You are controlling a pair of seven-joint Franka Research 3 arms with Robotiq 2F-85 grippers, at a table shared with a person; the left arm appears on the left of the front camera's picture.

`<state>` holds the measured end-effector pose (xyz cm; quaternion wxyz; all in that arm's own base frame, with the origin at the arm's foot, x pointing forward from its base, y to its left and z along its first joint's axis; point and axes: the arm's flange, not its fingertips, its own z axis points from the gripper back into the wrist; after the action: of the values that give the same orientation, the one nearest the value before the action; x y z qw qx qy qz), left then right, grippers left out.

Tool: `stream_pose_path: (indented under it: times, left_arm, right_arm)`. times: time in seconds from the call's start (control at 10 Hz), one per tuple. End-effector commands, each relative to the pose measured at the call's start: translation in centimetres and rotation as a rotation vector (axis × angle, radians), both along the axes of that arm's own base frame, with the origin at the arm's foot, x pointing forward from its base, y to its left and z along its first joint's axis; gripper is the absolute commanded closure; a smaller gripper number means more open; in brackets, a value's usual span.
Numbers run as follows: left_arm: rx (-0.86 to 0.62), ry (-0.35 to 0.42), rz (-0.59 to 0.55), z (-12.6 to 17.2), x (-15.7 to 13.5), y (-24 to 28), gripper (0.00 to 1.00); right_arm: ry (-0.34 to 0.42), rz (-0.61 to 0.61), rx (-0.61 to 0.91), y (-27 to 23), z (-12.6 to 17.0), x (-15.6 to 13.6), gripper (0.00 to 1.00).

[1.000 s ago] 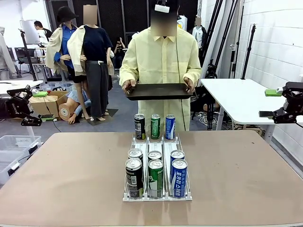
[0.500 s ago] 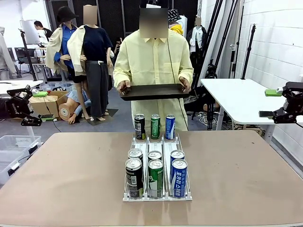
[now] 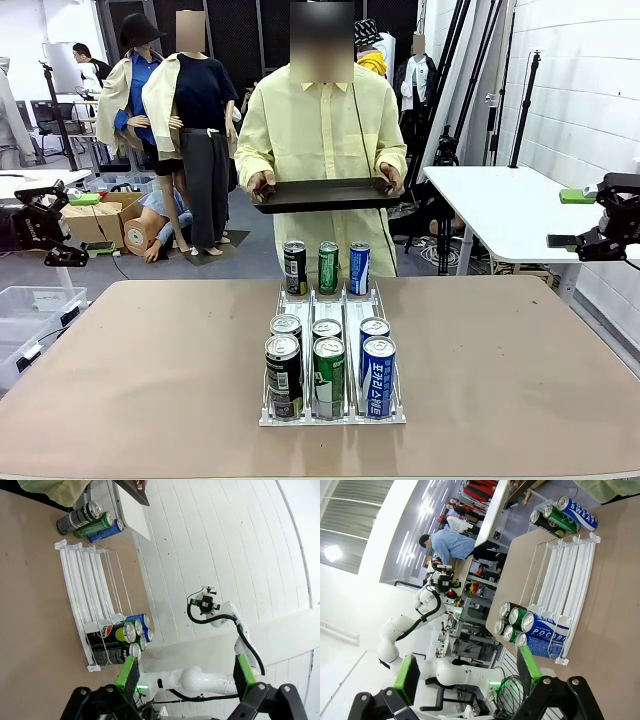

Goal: Retrieve and hand over the desired beverage to the person.
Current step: Pick up a can of the same type that the person held from the Automatic Can Dispenser.

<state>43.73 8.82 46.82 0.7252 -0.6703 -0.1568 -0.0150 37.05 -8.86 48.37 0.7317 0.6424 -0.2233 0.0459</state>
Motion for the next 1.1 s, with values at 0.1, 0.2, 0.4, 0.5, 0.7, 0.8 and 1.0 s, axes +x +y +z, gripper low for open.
stream_pose_path:
  times: [0.1, 0.2, 0.4, 0.5, 0.7, 0.8, 1.0]
  left_arm:
    - [-0.004, 0.006, 0.003, 0.15, -0.06, 0.10, 0.00]
    - [-0.004, 0.006, 0.003, 0.15, -0.06, 0.10, 0.00]
    - [-0.004, 0.006, 0.003, 0.15, -0.06, 0.10, 0.00]
    - [-0.004, 0.006, 0.003, 0.15, -0.06, 0.10, 0.00]
    - [-0.004, 0.006, 0.003, 0.15, -0.06, 0.10, 0.00]
    - [-0.004, 0.006, 0.003, 0.15, -0.06, 0.10, 0.00]
    - [-0.004, 0.006, 0.003, 0.15, -0.06, 0.10, 0.00]
  right_arm:
    - [0.008, 0.006, 0.009, -0.01, 0.03, -0.04, 0.00]
    - [0.008, 0.006, 0.009, -0.01, 0.03, -0.04, 0.00]
    - [0.008, 0.006, 0.009, -0.01, 0.03, -0.04, 0.00]
    - [0.008, 0.006, 0.009, -0.01, 0.03, -0.04, 0.00]
    - [0.008, 0.006, 0.009, -0.01, 0.03, -0.04, 0.00]
    - [0.008, 0.006, 0.009, -0.01, 0.03, -0.04, 0.00]
    - [0.008, 0.006, 0.009, -0.01, 0.03, -0.04, 0.00]
